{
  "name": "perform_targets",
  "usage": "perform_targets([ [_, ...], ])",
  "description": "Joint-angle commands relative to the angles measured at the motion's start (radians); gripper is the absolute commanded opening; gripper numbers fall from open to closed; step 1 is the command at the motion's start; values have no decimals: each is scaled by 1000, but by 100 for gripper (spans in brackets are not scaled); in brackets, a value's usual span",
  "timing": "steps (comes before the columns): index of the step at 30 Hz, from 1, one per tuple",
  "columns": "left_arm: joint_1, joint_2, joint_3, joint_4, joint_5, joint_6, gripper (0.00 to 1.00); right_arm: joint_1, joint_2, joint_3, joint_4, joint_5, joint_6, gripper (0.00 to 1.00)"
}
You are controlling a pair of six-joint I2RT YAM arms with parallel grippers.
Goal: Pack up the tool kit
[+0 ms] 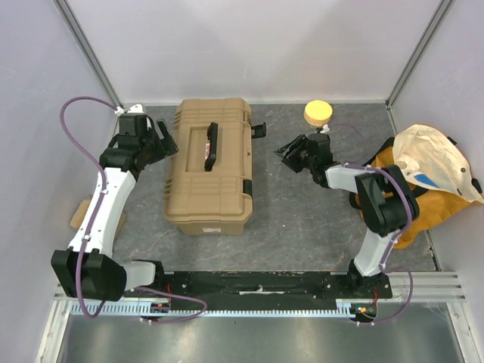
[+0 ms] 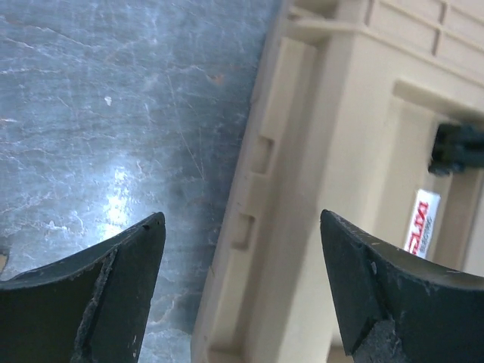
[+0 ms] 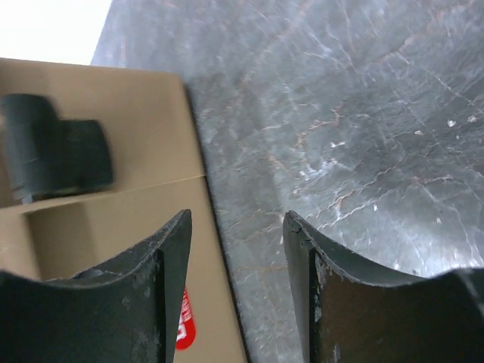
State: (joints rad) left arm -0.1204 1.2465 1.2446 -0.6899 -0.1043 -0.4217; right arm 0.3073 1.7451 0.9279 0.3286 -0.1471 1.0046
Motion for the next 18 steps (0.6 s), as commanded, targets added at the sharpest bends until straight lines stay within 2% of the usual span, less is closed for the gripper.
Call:
perform_targets([
  [1,77,-2,35,116,100,-34,88,3,137,74,249,-86,138,57],
  [4,99,11,33,148,159,-26,88,4,223,121,352,-91,179,54],
  [13,111,77,33,205,264,-54,86,13,386,215,605,-158,304,55],
  [18,113,110,42,217,288,-63,84,21,444,206,863,-192,379,54],
])
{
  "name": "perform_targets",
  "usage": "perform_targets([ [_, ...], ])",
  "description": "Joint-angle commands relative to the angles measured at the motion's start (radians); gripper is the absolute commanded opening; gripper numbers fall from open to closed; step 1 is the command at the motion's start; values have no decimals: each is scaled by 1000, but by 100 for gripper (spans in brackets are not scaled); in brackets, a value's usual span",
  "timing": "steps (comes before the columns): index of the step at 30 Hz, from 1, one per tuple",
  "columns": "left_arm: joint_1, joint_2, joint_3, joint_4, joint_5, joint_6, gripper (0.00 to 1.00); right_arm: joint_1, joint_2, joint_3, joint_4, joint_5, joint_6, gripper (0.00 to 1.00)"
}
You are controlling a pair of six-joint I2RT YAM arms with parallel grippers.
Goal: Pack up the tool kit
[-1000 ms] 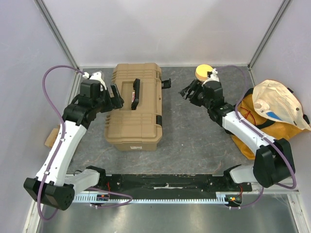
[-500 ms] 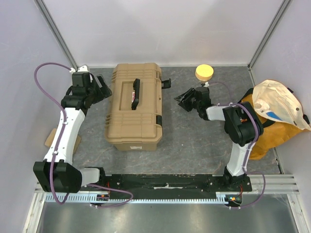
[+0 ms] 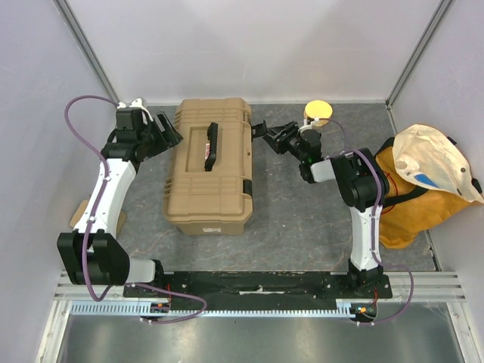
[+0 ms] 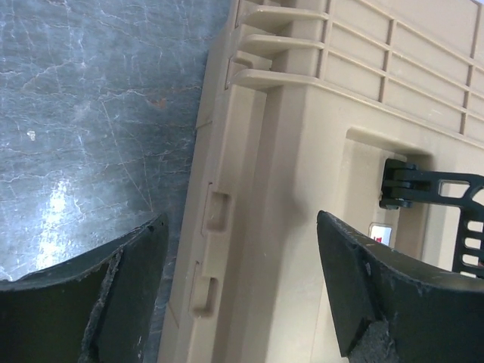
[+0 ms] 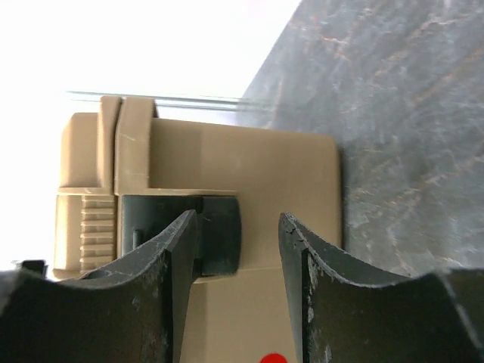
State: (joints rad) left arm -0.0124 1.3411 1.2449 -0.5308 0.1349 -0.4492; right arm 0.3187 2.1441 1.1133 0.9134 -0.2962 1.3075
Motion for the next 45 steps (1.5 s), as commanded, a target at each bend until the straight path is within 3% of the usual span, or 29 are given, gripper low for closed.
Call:
perform_targets([
  [1,5,18,41,66,51,-39,83,11,59,29,313,-50,90,54],
  [17,5,-2,-2,66,45,-31,80,66,76,43,440,-50,119,56],
  [21,5,-6,-4,63,46,-29,80,68,59,33,378,-47,79,56],
  [31,5,-14,-12,61,40,-11,79,75,-21,3,162,-17,-105,69],
  [45,5,-8,-22,63,40,-5,79,74,-49,17,-76,11,-234,68],
])
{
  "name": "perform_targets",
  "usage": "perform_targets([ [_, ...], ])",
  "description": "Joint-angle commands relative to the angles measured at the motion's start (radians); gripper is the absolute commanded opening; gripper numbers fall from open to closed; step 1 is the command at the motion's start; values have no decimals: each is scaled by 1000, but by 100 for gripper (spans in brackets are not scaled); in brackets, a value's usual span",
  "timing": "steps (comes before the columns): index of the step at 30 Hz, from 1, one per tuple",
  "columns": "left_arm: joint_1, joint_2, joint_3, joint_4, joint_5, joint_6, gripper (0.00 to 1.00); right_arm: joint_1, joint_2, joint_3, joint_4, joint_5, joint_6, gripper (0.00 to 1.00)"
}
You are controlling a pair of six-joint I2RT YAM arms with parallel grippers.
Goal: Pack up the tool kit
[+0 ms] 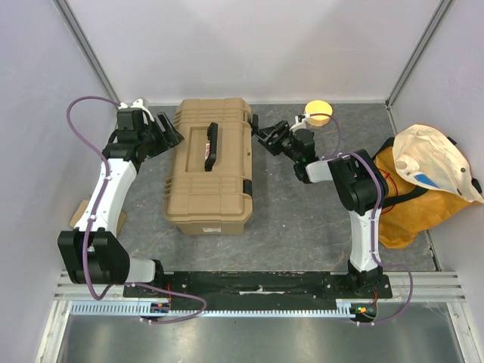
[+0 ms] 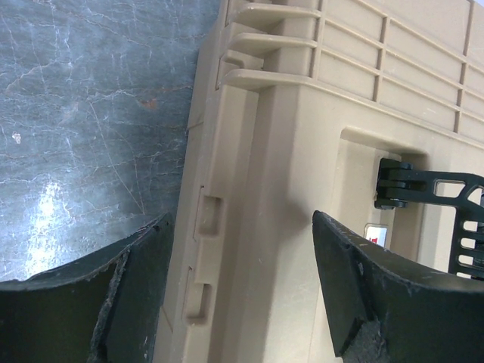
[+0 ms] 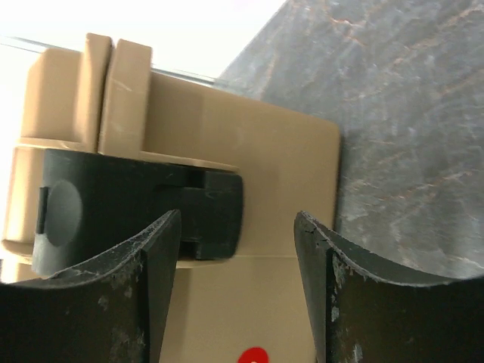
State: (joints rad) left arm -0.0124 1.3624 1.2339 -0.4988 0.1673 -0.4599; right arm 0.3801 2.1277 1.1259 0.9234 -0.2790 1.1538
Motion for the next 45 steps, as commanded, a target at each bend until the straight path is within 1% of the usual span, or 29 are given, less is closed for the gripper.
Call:
perform_targets([
  [1,5,-28,-11,31,6,7,79,14,-32,15,-106,-6,-97,68],
  [7,5,-28,-11,32,6,9,79,16,-52,75,-195,6,-190,66],
  [10,5,-29,-10,31,5,12,79,17,-54,92,-181,4,-198,66],
  [12,5,-31,-10,31,3,13,79,17,-49,92,-150,0,-169,67],
  [17,5,-31,-10,31,1,12,79,16,-28,43,24,0,2,67],
  [19,5,-34,-10,31,1,10,79,17,-6,25,115,-3,105,68],
  [24,5,-34,-11,29,1,7,78,28,104,52,340,-66,346,68],
  [27,5,-36,-11,25,-2,9,78,39,168,54,477,-62,495,68],
  [31,5,-40,-14,23,-3,6,78,49,219,63,577,-48,612,71],
  [36,5,-43,-16,20,-3,3,78,59,259,77,730,1,754,71],
  [39,5,-42,-16,20,-3,1,78,60,256,81,794,29,849,68],
  [40,5,-43,-16,20,-3,1,78,60,252,81,817,38,872,65],
  [42,5,-45,-16,20,-6,3,78,59,235,71,835,57,918,63],
  [45,5,-46,-14,20,-6,1,77,59,189,51,835,64,931,59],
])
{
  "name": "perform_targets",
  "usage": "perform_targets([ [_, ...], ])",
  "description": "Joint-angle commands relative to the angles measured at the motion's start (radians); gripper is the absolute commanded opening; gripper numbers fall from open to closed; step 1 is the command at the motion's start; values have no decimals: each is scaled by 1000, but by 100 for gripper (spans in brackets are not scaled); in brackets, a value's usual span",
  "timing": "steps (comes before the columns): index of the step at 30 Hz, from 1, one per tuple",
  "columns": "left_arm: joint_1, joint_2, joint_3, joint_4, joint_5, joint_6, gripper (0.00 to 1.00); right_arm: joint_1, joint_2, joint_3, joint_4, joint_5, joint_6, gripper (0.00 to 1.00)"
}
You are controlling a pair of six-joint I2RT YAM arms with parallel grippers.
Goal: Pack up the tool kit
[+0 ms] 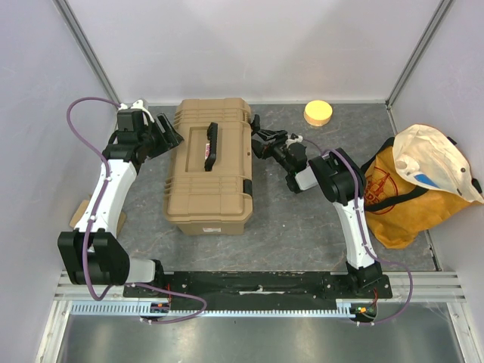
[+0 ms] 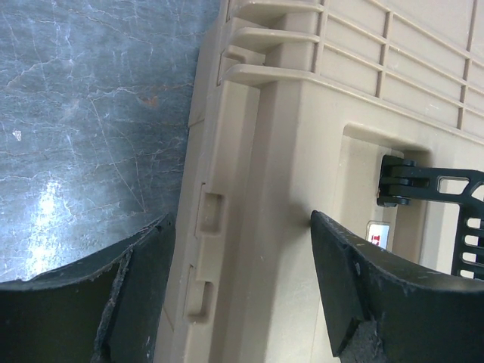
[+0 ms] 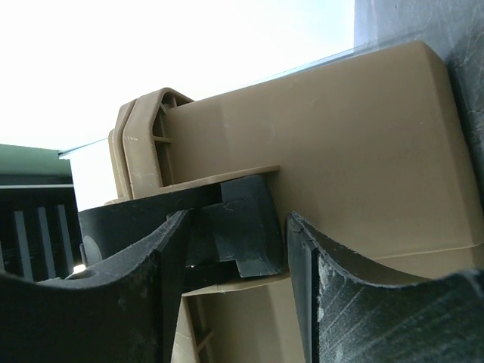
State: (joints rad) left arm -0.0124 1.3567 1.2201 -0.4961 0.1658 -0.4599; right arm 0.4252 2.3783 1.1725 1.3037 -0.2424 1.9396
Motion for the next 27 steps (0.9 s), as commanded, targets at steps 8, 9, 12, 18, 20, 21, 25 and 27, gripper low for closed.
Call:
perform_targets([
  [8,5,-42,-2,13,-2,4,77,12,-128,-40,428,28,82,42],
  [9,5,-42,-2,13,-5,6,77,14,-136,-45,413,19,65,41],
  [12,3,-44,-4,10,-8,9,77,14,-168,-66,355,5,3,38],
  [18,5,-47,-2,7,-14,12,77,12,-244,-74,200,-35,-129,36],
  [20,5,-47,-2,5,-15,15,77,12,-274,-77,131,-44,-197,36],
  [21,5,-47,-2,7,-17,17,77,12,-290,-79,97,-49,-221,36],
  [25,5,-42,-2,2,-19,30,77,12,-350,-83,-27,-52,-336,36],
  [27,5,-31,1,1,-6,43,77,14,-387,-80,-107,-54,-399,40],
])
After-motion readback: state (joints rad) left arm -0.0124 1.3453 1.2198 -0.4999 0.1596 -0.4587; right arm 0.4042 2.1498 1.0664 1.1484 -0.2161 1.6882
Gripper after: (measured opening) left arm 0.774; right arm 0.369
